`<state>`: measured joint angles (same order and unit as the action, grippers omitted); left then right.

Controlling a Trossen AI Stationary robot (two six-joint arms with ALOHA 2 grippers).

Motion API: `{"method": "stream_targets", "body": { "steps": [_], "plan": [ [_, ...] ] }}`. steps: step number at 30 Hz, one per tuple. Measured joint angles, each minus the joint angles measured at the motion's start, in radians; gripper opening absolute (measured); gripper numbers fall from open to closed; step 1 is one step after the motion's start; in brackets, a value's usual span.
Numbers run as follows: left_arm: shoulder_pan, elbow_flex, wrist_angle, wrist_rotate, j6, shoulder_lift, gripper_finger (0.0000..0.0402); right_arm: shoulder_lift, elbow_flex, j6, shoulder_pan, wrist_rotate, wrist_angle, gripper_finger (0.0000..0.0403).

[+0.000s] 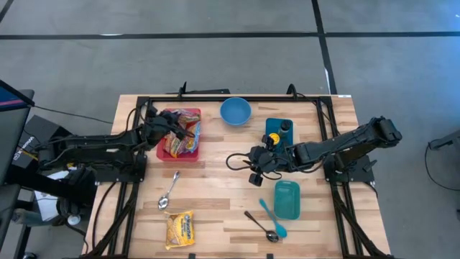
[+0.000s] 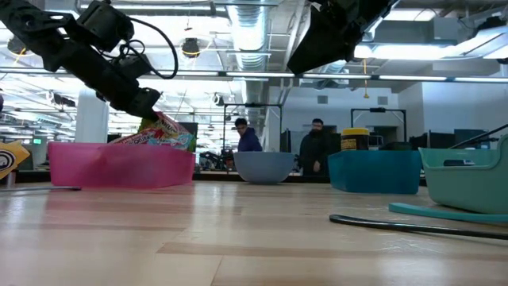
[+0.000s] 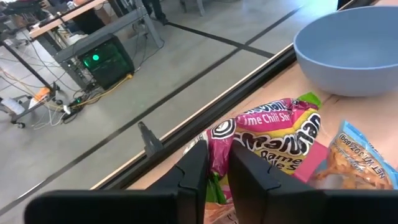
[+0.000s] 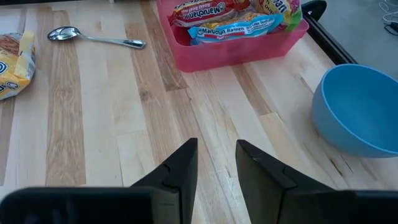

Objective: Pick & Place Food Item
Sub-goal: Put the green noodle pack into the red bin

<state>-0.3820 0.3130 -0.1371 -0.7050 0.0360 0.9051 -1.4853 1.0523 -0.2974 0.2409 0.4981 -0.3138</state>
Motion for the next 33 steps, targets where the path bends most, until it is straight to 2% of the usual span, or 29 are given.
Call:
{"method": "stream_targets", "body": {
  "steps": [14,26,33],
  "plan": [
    [0.03,0.0,0.003,0.004,0.0,-0.002,0.0095,0.0,0.0,0.0,0.0,0.0,0.0,0.0103],
    [0.048,0.0,0.003,0.007,-0.032,-0.004,0.0186,0.0,0.0,0.0,0.0,0.0,-0.001,0.0103],
    [0.051,-0.001,0.007,0.139,-0.099,-0.047,0.02,0.0,0.0,0.0,0.0,-0.002,-0.001,0.0103]
  ]
}}
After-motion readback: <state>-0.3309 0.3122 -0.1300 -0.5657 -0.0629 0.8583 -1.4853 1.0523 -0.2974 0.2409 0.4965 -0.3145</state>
